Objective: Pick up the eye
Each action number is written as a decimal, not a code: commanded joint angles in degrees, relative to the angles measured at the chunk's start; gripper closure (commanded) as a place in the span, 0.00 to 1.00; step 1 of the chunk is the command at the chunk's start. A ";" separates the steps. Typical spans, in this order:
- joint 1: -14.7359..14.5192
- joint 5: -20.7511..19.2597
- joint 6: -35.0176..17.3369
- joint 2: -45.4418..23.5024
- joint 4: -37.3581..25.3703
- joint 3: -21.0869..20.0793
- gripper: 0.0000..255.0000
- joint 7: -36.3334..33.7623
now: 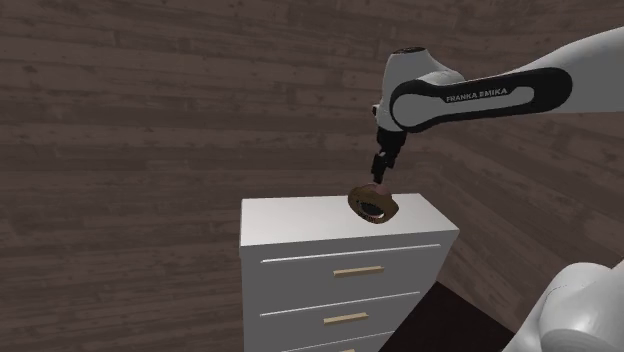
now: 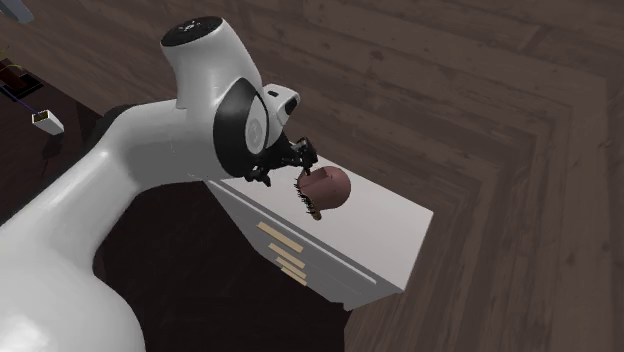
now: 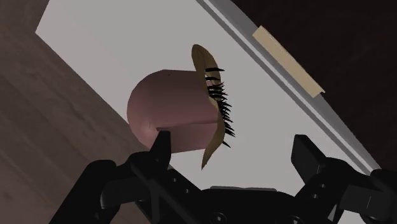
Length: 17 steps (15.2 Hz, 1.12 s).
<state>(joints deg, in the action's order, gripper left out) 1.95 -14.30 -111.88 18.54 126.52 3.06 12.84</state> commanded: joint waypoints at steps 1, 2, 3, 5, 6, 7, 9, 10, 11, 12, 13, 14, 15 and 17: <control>0.29 -1.63 -2.22 -4.21 -1.08 0.08 0.00 0.34; 0.47 -2.42 -3.02 -6.33 -1.98 0.18 0.00 0.61; 0.65 -3.22 -3.78 -8.46 -2.94 0.29 0.00 0.87; 0.80 -3.90 -5.03 -10.21 -3.12 0.39 0.00 0.83; 0.82 -4.01 -5.76 -10.43 -2.59 0.42 0.00 0.62; 0.85 -4.13 -6.50 -10.66 -2.06 0.44 0.00 0.41; 0.91 -4.37 -7.97 -11.17 -1.04 0.49 0.00 -0.02; 0.94 -4.50 -8.71 -11.43 -0.55 0.52 0.00 -0.24; 0.97 -4.63 -9.44 -11.72 -0.08 0.54 0.00 -0.47; 0.98 -4.70 -9.87 -11.88 0.19 0.56 0.00 -0.60; 0.98 -4.70 -9.87 -11.88 0.20 0.56 0.00 -0.60; 0.96 -4.69 -9.85 -11.88 0.19 0.52 1.00 -0.65; 0.95 -4.69 -9.82 -11.89 0.15 0.52 1.00 -0.65; 0.96 -4.69 -9.82 -11.89 0.15 0.52 1.00 -0.65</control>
<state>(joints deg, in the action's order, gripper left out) 2.91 -18.99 -121.70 6.66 126.62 3.59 12.20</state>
